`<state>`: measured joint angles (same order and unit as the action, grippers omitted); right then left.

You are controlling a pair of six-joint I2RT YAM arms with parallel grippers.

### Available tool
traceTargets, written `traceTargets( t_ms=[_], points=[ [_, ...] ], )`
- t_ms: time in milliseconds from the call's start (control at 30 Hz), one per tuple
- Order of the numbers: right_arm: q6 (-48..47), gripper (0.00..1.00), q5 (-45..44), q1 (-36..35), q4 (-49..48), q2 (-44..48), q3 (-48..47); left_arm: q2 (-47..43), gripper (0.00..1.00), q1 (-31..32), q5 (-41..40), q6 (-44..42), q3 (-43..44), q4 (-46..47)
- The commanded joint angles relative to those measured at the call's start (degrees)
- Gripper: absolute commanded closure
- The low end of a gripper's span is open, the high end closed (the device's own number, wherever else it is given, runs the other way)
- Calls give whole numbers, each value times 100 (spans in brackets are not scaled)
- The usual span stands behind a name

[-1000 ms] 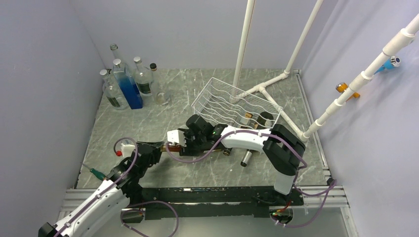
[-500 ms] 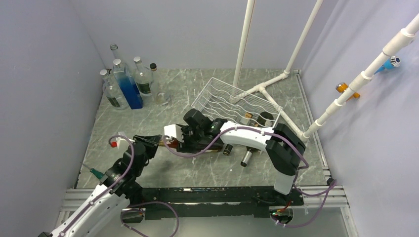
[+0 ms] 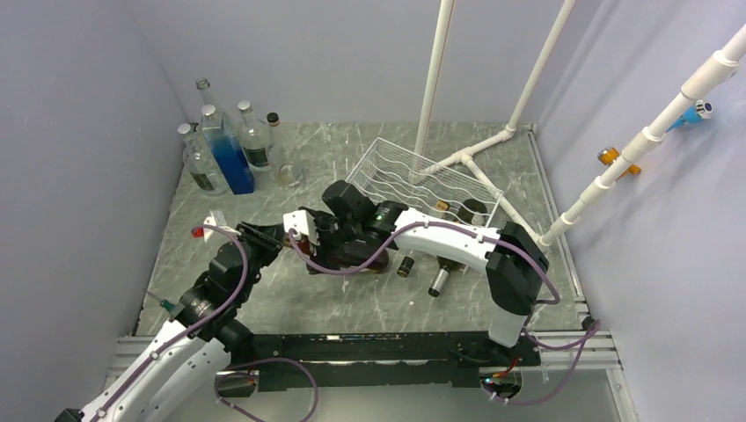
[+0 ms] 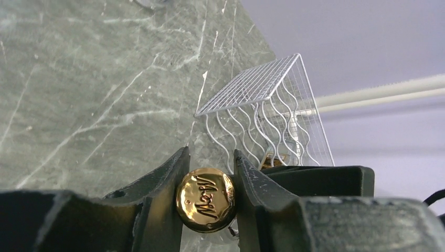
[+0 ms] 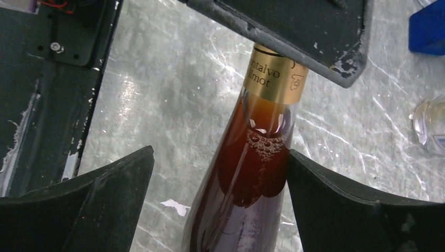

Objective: Take the wine bottle off the wine rack
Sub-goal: Pick up the wine bottle from the wine rack.

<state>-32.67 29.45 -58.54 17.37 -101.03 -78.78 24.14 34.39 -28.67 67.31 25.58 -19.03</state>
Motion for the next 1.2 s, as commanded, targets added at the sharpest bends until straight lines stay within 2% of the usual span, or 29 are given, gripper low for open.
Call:
traceTargets(
  t_ms=[0, 367, 600, 967, 1167],
  points=[
    [161, 2, 519, 155, 293, 337, -366, 165, 100, 5, -203, -998, 640, 787],
    [-230, 0, 1108, 804, 803, 875, -392, 654, 100, -2, 173, -2465, 1372, 1173],
    [-197, 0, 1679, 1360, 708, 1288, -87, 1006, 100, -3, 320, -3555, 1955, 1247],
    [-170, 0, 1843, 1552, 467, 1486, 311, 1672, 100, -49, 533, -5365, 2714, 1557],
    [-160, 0, 1879, 1608, 397, 1524, 410, 2116, 100, -294, 633, -6187, 3149, 1696]
  ],
)
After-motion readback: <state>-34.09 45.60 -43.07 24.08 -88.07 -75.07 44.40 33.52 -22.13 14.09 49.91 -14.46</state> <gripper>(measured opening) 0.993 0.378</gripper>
